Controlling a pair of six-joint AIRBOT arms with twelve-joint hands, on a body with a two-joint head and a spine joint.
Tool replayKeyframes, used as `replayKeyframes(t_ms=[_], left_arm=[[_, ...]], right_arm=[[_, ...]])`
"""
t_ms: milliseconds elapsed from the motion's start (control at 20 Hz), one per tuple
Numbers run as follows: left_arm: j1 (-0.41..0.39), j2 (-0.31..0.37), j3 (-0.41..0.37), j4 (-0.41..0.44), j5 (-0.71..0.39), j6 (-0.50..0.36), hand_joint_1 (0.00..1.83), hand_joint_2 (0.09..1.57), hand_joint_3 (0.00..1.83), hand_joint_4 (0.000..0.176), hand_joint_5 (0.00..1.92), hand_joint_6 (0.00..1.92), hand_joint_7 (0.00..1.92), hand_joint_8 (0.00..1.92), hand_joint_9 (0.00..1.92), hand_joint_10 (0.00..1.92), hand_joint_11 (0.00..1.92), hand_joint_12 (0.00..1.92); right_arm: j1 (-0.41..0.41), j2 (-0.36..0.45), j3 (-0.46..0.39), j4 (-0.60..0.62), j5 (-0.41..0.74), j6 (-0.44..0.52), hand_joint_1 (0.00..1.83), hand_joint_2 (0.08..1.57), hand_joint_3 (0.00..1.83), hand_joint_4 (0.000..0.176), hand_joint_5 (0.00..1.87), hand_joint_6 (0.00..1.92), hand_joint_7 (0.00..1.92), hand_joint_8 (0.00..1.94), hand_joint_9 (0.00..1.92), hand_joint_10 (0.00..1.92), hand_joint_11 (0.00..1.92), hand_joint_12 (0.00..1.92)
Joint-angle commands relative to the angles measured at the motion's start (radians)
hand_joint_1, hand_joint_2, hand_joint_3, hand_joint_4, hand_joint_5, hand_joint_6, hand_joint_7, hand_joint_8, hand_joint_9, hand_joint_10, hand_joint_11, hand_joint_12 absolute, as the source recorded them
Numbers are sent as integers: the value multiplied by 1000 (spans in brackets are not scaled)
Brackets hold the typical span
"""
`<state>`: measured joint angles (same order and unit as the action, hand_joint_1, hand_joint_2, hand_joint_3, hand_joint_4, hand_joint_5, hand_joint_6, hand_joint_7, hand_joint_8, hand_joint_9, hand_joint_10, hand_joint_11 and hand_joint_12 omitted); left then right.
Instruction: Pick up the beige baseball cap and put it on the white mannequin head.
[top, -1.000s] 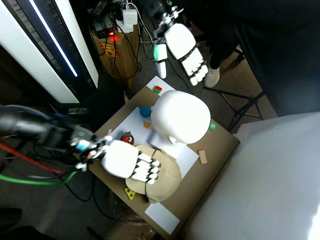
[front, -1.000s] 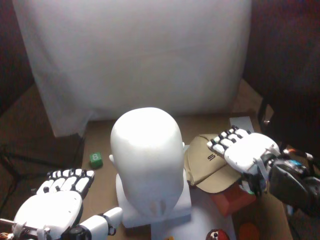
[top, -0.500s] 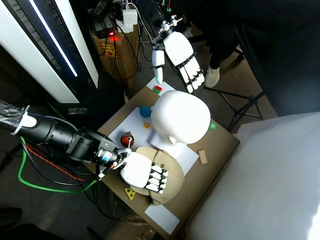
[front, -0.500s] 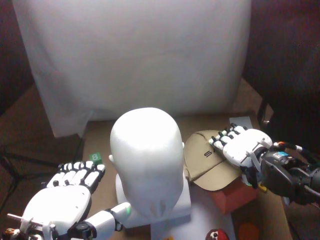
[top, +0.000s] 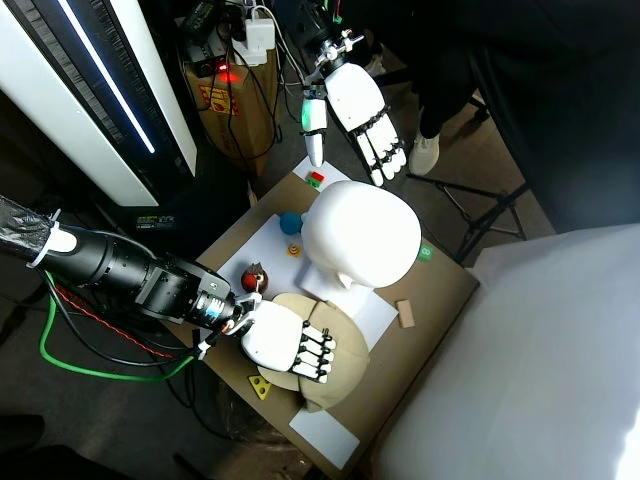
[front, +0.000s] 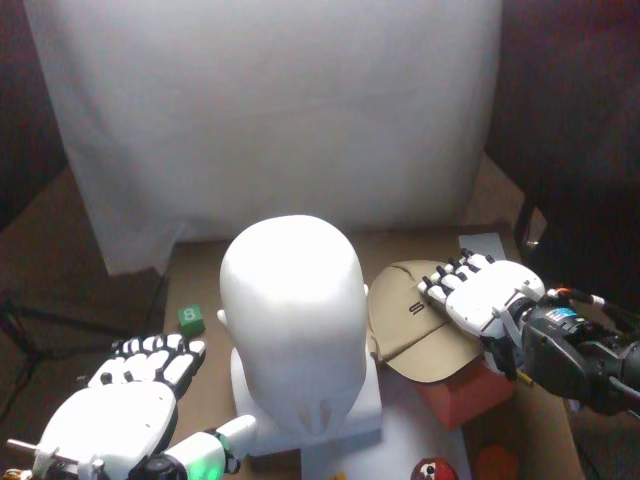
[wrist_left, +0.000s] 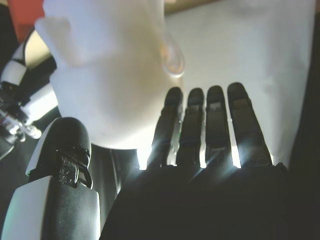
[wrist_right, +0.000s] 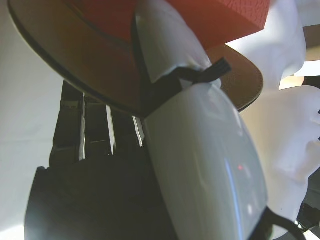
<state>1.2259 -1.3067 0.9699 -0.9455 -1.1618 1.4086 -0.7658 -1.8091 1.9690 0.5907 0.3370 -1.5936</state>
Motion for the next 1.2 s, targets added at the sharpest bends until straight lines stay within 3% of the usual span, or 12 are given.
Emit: replayKeyframes(t_ms=[0, 350, 500, 650, 700, 800, 850, 900, 1150], left_arm=[[-1, 4, -3, 43, -99, -13, 0, 1160, 1, 0, 85, 4, 24, 8, 2, 1, 20, 11], [12, 5, -18, 20, -119, -25, 0, 1158, 0, 0, 95, 5, 32, 6, 3, 1, 19, 13], [12, 6, -18, 17, -119, -25, 0, 1158, 0, 0, 89, 1, 27, 3, 1, 0, 27, 19], [13, 7, -24, -6, -120, -25, 0, 1158, 0, 0, 89, 1, 21, 0, 0, 0, 27, 21], [14, 7, -25, -6, -120, -25, 0, 1158, 0, 0, 89, 1, 20, 0, 0, 0, 26, 21], [15, 7, -26, -6, -120, -25, 0, 1158, 0, 0, 89, 1, 20, 0, 0, 0, 24, 21], [16, 8, -25, -6, -120, -25, 0, 1158, 0, 0, 60, 0, 6, 0, 0, 0, 4, 13], [17, 8, -24, -6, -120, -27, 0, 1158, 0, 0, 63, 3, 2, 0, 0, 0, 0, 11], [22, 6, -34, -26, -120, -30, 0, 1161, 1, 0, 46, 0, 0, 0, 0, 0, 0, 10]], right_arm=[[-3, 6, 5, -11, 89, 2, 1265, 1138, 1, 0, 85, 4, 102, 3, 103, 5, 0, 341], [-2, 11, 5, -18, 94, 10, 1260, 1137, 1, 0, 86, 2, 104, 1, 111, 4, 0, 360], [-1, 10, 5, -19, 103, 11, 1272, 1139, 0, 0, 128, 9, 140, 6, 205, 21, 0, 500], [0, 10, 5, -29, 114, 16, 1276, 1142, 0, 0, 246, 15, 242, 8, 298, 20, 0, 716], [0, 10, 5, -32, 115, 18, 1276, 1144, 0, 0, 505, 43, 529, 37, 572, 78, 168, 1013], [0, 10, 5, -33, 123, 20, 1280, 1145, 0, 0, 643, 22, 699, 18, 732, 85, 260, 1172], [0, 10, 5, -36, 132, 21, 1442, 1156, 0, 0, 759, 746, 915, 736, 829, 1038, 612, 1638], [0, 10, 5, -36, 138, 22, 1477, 1138, 0, 0, 847, 843, 980, 894, 869, 1218, 674, 1741], [7, 10, 5, -37, 206, 40, 1488, 1123, 0, 0, 873, 903, 1007, 851, 918, 1230, 730, 1730]])
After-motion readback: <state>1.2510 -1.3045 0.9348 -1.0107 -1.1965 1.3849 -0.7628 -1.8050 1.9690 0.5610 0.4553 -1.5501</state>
